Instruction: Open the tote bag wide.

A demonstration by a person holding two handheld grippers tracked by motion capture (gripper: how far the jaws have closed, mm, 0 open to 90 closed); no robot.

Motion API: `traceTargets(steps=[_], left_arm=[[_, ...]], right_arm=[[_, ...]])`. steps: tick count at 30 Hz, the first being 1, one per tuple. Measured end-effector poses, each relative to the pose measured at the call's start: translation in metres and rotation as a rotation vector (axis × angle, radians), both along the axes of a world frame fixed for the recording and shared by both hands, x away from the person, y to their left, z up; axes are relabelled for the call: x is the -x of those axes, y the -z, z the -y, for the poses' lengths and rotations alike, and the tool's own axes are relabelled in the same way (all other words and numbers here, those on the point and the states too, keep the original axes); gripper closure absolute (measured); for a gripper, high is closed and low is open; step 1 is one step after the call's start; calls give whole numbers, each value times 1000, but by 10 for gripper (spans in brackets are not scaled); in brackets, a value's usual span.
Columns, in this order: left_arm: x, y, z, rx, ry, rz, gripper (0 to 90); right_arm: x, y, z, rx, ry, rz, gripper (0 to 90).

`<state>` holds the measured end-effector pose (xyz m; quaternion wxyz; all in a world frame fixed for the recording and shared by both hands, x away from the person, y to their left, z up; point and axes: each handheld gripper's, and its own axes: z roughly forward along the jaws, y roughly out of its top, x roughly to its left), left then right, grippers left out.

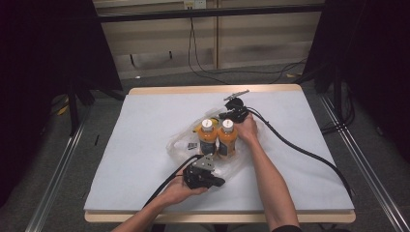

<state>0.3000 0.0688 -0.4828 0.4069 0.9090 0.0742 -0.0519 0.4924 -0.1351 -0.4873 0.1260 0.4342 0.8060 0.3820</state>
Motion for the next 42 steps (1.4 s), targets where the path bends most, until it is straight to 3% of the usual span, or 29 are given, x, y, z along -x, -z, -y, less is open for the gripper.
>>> traceTargets(steps=[1,6,7,12,16,21,23,31,33,35,42], left_arm=[[1,-4,1,27,3,-3,900],[1,-15,0,85,-2,-9,900],[1,-22,-2,111,-15,-2,900],[-3,-36,-14,155,-59,13,900],[-11,-54,-33,200,-128,30,900],[-30,-77,-62,247,-218,72,900],[-37,-84,-69,239,-238,83,900],[-71,-97,-81,158,-315,100,900],[-80,-95,-80,115,-335,106,900],[-89,-91,-76,87,-335,89,900],[-115,-70,-54,-15,-356,64,900]], right_arm=[[5,-7,1,-28,-30,8,900],[16,-26,9,-88,-66,31,900],[24,-36,14,-88,-73,41,900],[41,-49,27,-107,-94,56,900],[58,-59,38,-99,-115,88,900],[83,-57,46,-73,-152,77,900],[95,-51,48,-43,-148,61,900],[121,-45,60,-22,-167,31,900],[127,-45,61,-19,-177,23,900],[135,-44,59,18,-190,21,900],[148,-40,57,32,-220,-18,900]])
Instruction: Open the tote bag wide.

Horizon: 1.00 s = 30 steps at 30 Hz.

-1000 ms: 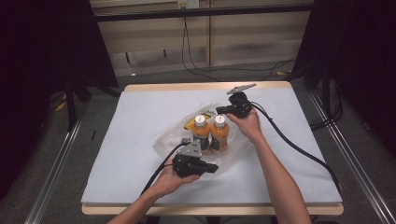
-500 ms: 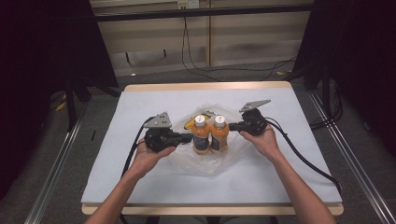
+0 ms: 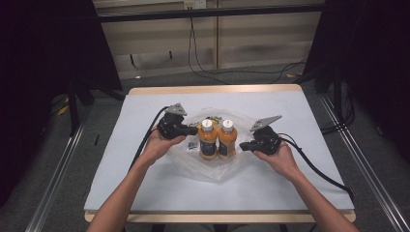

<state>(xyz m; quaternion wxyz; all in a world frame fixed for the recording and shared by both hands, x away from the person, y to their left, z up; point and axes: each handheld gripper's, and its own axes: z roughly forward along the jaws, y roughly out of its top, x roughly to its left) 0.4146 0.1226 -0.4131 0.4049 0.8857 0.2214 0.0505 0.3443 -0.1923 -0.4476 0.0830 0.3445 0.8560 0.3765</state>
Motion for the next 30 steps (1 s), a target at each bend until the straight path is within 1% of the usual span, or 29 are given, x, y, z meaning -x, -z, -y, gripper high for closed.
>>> traceTargets(steps=[1,2,3,4,5,6,8,9,10,11,12,13,14,15,16,17,18,19,20,21,22,23,24,25,26,27,28,30], left_arm=[[-4,4,2,-32,6,-7,900],[-7,9,5,-27,0,-27,900],[-11,15,6,-45,-5,-32,900],[-13,18,8,-33,-19,-52,900],[-16,22,9,-46,-15,-62,900],[-19,26,11,-65,-16,-67,900],[-23,35,17,-113,-9,-104,900],[-25,40,21,-131,-13,-125,900],[-27,43,23,-141,-13,-131,900],[-32,50,25,-174,-11,-143,900],[-32,50,25,-174,-11,-143,900],[-30,56,30,-154,-65,-161,900],[-35,56,27,-184,-17,-140,900],[-34,57,28,-154,-61,-157,900],[-34,58,30,-139,-85,-156,900],[-35,57,30,-148,-91,-155,900],[-36,56,30,-171,-98,-145,900],[-36,57,32,-163,-121,-138,900],[-39,55,29,-207,-81,-125,900],[-37,56,31,-182,-110,-134,900],[-38,55,30,-195,-100,-132,900],[-38,56,30,-191,-101,-130,900],[-37,56,31,-173,-121,-135,900],[-38,56,30,-178,-117,-133,900],[-37,57,30,-171,-119,-130,900],[-37,56,29,-181,-114,-130,900],[-37,57,29,-173,-122,-136,900],[-37,57,29,-170,-119,-132,900]], right_arm=[[2,3,-1,-12,-4,-9,900],[2,3,-1,-12,-4,-9,900],[3,5,-2,-13,-7,-9,900],[3,9,-4,-5,-15,-11,900],[3,11,-5,2,-14,-19,900],[3,13,-6,5,-23,-28,900],[3,19,-8,21,-28,-40,900],[4,22,-9,35,-35,-45,900],[5,24,-10,47,-39,-50,900],[5,28,-11,46,-40,-58,900],[5,28,-11,46,-40,-58,900],[6,29,-11,57,-37,-58,900],[7,28,-11,55,-37,-64,900],[8,28,-10,61,-46,-64,900],[8,28,-10,61,-46,-64,900],[12,27,-9,70,-43,-73,900],[12,27,-9,70,-43,-73,900],[13,27,-9,77,-50,-70,900],[16,27,-8,72,-50,-75,900],[19,27,-7,68,-63,-76,900],[19,27,-7,68,-63,-76,900],[21,27,-6,73,-67,-71,900],[24,27,-6,67,-70,-73,900],[25,27,-6,69,-78,-73,900],[27,26,-5,75,-85,-74,900],[33,25,-4,81,-93,-77,900],[33,25,-4,81,-93,-77,900],[39,25,-2,76,-100,-81,900]])
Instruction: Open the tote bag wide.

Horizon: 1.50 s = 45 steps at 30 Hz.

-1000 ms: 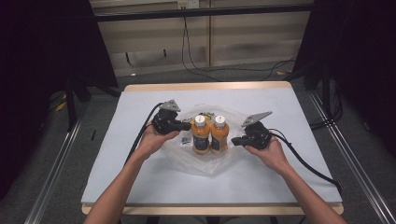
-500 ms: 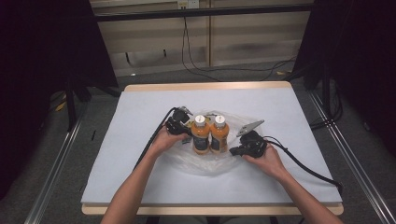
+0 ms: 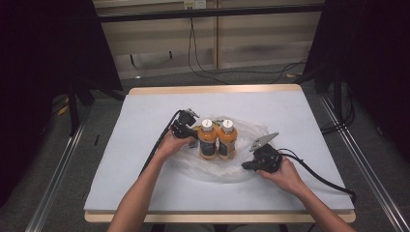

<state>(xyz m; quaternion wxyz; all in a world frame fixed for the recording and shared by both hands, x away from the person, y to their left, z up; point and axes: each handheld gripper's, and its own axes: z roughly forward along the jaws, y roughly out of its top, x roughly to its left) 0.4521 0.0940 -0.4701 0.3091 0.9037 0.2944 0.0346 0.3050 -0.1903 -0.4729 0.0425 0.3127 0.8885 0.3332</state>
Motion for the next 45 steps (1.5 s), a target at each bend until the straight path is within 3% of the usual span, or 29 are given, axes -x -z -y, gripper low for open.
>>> traceTargets(steps=[8,11,12,16,17,20,21,27,28,29,36,38,44,45], left_arm=[[1,0,1,4,-13,6,900],[0,1,-3,13,-12,-10,900],[0,2,-3,38,-20,-12,900],[4,2,-7,64,-15,-18,900],[6,-1,-10,50,26,7,900],[10,-5,-10,77,18,23,900],[13,-9,-9,103,21,32,900],[22,-24,-11,112,55,68,900],[24,-26,-13,121,55,78,900],[30,-29,-16,166,48,95,900],[43,-40,-27,180,66,127,900],[47,-41,-32,208,61,137,900],[62,-42,-50,233,48,167,900],[67,-43,-55,261,51,171,900]], right_arm=[[17,-2,4,21,-12,-3,900],[23,-2,8,13,-16,-15,900],[24,-2,9,4,-16,-16,900],[25,0,10,-15,-11,9,900],[25,1,10,-33,1,15,900],[23,-1,10,-55,12,38,900],[21,-3,11,-83,26,53,900],[20,-11,17,-128,83,118,900],[20,-11,17,-128,83,118,900],[21,-14,18,-139,99,142,900],[21,-19,24,-176,133,180,900],[21,-20,26,-183,149,186,872],[23,-25,32,-213,166,237,861],[23,-26,33,-222,173,242,857]])
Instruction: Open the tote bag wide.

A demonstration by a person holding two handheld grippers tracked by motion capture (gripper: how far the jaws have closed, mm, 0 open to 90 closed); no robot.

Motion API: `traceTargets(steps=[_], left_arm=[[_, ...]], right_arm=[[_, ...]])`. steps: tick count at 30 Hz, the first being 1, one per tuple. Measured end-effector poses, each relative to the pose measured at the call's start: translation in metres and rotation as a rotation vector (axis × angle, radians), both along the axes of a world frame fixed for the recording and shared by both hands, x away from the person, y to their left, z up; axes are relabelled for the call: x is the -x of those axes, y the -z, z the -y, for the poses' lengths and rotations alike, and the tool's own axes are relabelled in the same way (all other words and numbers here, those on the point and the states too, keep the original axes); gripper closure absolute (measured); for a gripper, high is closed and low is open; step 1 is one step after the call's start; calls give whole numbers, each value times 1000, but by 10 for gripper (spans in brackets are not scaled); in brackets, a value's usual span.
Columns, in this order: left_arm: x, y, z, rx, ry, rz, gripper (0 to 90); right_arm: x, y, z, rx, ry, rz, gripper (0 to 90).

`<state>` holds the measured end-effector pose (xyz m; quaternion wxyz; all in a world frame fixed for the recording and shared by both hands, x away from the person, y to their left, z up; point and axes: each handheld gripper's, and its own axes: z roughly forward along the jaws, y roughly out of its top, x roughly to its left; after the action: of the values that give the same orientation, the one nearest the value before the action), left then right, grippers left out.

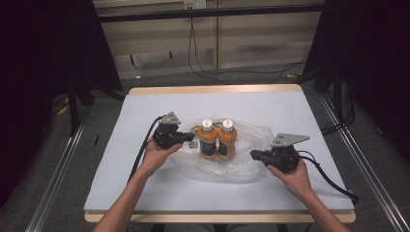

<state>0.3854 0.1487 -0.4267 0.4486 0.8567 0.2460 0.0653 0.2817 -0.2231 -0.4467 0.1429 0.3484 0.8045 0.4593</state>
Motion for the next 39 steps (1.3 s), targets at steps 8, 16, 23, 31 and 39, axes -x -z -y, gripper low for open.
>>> traceTargets(steps=[8,16,23,31,39], left_arm=[[32,-7,-25,76,40,53,794],[56,-10,-42,94,24,96,586],[69,-13,-56,110,-50,105,270],[94,-2,-85,118,-129,120,103],[116,16,-110,93,-220,86,31]], right_arm=[[7,-10,8,-60,27,31,682],[15,-14,14,-88,45,44,461],[26,-20,20,-109,83,61,271],[43,-13,44,-78,192,61,117],[64,-5,70,-64,310,76,77]])
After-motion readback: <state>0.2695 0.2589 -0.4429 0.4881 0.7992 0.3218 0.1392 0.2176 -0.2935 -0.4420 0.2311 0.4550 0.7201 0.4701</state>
